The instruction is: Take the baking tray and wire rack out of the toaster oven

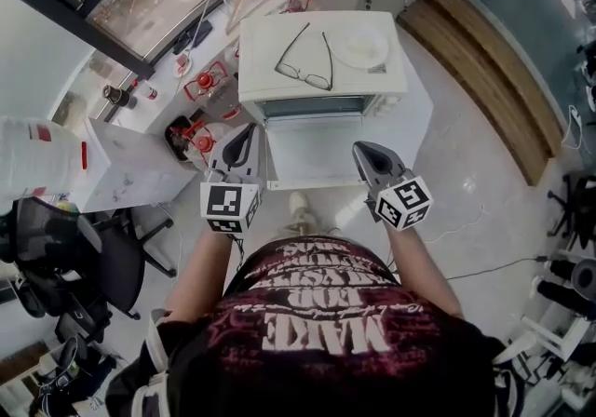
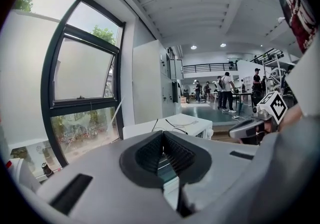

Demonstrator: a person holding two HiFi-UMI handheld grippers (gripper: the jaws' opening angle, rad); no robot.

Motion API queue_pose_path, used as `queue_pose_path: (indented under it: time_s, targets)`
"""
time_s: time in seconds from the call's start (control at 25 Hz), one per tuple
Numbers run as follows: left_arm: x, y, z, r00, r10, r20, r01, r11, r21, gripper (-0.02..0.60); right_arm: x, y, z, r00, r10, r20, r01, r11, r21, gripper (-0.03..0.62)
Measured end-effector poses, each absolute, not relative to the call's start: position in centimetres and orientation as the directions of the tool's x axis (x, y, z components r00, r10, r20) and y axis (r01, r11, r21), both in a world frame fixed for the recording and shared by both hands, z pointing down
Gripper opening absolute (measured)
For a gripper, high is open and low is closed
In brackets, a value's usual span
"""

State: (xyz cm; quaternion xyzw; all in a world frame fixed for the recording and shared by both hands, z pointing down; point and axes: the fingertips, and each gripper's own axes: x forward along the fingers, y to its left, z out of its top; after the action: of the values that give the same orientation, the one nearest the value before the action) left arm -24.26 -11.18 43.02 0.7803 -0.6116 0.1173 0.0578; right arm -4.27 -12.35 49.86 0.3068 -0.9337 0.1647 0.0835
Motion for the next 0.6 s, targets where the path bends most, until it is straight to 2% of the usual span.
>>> queue_pose_path:
  time_s: [0.6]
  targets:
    - [-26.0, -20.9, 47.2, 0.274, -0.927, 0.257, -0.951, -0.3, -0.068, 0.006, -7.4, -17.4, 56.0, -0.765, -0.547, 0.341, -0.644, 0.663, -0.382, 0.002]
